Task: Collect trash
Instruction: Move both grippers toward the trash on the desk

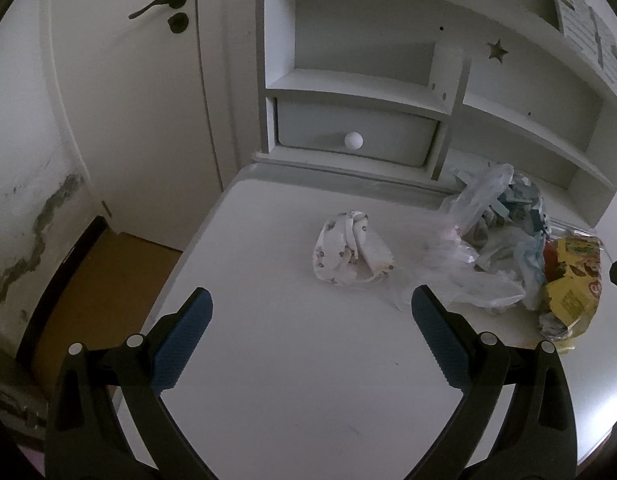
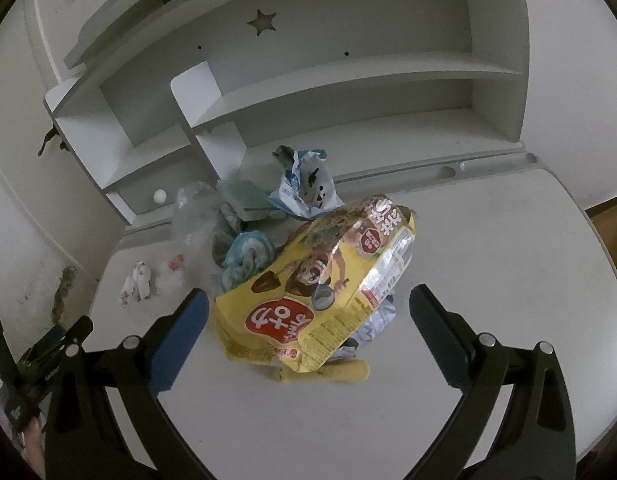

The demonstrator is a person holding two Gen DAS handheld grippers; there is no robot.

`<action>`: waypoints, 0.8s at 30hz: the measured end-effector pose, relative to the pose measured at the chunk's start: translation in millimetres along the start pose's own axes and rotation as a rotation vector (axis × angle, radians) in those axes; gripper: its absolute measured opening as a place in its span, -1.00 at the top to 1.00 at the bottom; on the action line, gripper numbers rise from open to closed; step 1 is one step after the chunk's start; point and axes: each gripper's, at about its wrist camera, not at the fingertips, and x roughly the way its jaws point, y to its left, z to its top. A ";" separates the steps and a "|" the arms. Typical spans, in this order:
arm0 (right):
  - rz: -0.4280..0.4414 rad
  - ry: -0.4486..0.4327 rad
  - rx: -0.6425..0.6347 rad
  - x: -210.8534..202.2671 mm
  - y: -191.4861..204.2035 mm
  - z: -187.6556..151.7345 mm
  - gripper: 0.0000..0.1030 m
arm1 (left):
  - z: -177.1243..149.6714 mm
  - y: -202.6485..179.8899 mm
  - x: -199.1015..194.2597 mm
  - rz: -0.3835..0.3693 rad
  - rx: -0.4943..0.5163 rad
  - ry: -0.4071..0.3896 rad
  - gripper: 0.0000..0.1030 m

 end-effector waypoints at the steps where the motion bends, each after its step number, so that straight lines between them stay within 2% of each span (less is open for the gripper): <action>1: -0.003 0.000 0.003 0.8 -0.3 -1.0 -0.89 | 0.1 -0.4 0.8 0.001 0.001 0.001 -0.88; 24: -0.013 0.015 0.051 7.3 -13.9 -5.0 -0.89 | -7.5 -8.4 21.4 -0.004 0.020 0.051 -0.88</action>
